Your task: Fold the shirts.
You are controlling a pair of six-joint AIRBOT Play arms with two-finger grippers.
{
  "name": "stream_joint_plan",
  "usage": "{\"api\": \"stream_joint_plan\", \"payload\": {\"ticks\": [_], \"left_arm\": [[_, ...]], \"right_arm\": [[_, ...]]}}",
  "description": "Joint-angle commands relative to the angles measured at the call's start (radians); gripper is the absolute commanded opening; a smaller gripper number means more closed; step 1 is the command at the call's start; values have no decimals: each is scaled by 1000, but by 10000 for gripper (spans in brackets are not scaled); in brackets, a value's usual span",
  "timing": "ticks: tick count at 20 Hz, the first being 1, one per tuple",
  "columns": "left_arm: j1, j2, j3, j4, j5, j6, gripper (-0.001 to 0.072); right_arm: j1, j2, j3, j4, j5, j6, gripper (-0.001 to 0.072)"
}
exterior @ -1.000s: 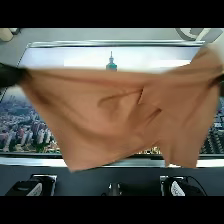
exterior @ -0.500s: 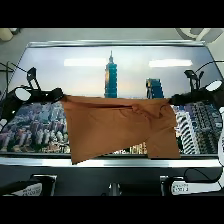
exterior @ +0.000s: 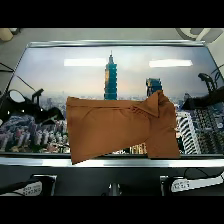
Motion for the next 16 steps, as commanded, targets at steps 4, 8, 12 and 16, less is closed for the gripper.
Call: {"api": "stream_joint_plan", "payload": {"ticks": [4,8,12,16], "left_arm": [[-38,228,-470,-126,2,16,600],[-107,224,-571,-225,115,24,600],[-215,206,-576,-253,183,8,600],[-236,194,-574,-254,261,-52,223]], "right_arm": [[-24,-3,-124,-19,166,34,669],[-24,-3,-139,-26,140,32,668],[-24,-3,-188,-28,67,19,706],[-17,-13,-275,0,-55,-35,706]]}}
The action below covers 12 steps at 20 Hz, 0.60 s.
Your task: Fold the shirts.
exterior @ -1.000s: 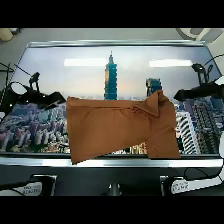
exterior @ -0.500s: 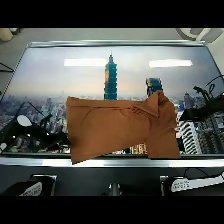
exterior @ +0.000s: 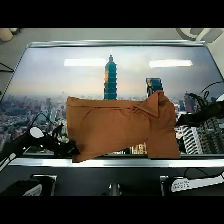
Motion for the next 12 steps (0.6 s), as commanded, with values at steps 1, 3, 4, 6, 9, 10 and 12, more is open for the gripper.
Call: {"api": "stream_joint_plan", "payload": {"ticks": [1,3,4,6,9,10,12], "left_arm": [[-23,-5,2,-5,83,-39,141],[-23,1,28,-5,72,-7,27],[-22,10,44,-3,72,-1,26],[-11,39,90,1,76,18,25],[60,116,256,36,75,26,22],[93,155,338,35,76,26,21],[148,251,561,35,97,38,21]], "right_arm": [[11,-18,-55,23,-103,-52,704],[37,-43,-56,75,-129,-65,659],[52,-53,-56,102,-127,-65,556],[93,-53,-52,132,-135,-89,65],[106,41,12,242,-124,-135,18],[106,95,56,271,-122,-135,17],[106,249,183,343,-148,-121,17]]}}
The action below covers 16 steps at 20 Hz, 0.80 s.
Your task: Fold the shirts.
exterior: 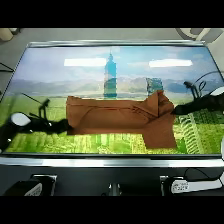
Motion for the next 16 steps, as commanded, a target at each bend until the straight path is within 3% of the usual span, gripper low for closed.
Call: {"api": "stream_joint_plan", "payload": {"ticks": [1,5,8,13,16], "left_arm": [[91,154,365,4,60,35,21],[117,318,819,4,337,137,23],[117,409,922,3,390,145,23],[118,426,911,74,341,141,23],[118,368,911,150,267,103,23]], "right_arm": [[8,233,185,165,-57,4,18],[8,645,384,229,-320,-8,19],[8,883,386,215,-548,-113,18],[8,914,386,202,-474,-61,17],[8,837,386,172,-376,45,17]]}}
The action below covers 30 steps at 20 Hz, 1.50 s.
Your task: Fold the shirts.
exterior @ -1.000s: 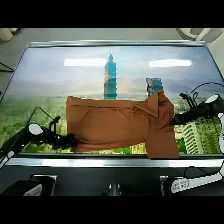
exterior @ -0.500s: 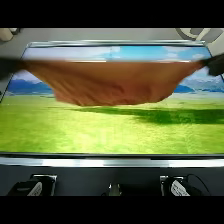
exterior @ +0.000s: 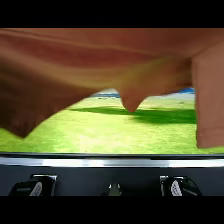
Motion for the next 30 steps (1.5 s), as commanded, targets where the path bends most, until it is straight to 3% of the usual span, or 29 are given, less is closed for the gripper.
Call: {"api": "stream_joint_plan", "payload": {"ticks": [1,3,6,8,10,13,19,22,24,26,28,30], "left_arm": [[1,-60,10,101,-122,-61,23],[1,-145,2,148,-283,-67,23],[-2,-308,-109,163,-437,-85,23],[-10,-415,-240,163,-418,-85,23],[-12,-536,-349,163,-347,-70,23],[-13,-743,-375,153,-264,-71,23],[-37,-1017,-303,82,-113,-70,24],[-40,-1026,-288,82,-78,-42,24],[-40,-1017,-273,84,-188,18,24],[-41,-1028,-280,90,-362,10,24],[-50,-1054,-305,92,-539,5,23],[-58,-1070,-346,90,-557,-14,24]], "right_arm": [[0,-63,4,-36,114,121,17],[0,-154,4,-90,232,188,17],[0,-363,4,-130,417,191,16],[23,-523,4,-166,500,199,16],[106,-678,4,-319,533,222,16],[228,-874,4,-465,435,225,18],[247,-1057,4,-444,68,259,19],[247,-1050,4,-445,81,256,19],[247,-1031,4,-466,288,250,19],[250,-1034,-49,-547,459,228,19],[246,-1044,-145,-556,527,233,18],[249,-1059,-200,-550,496,238,21]]}}
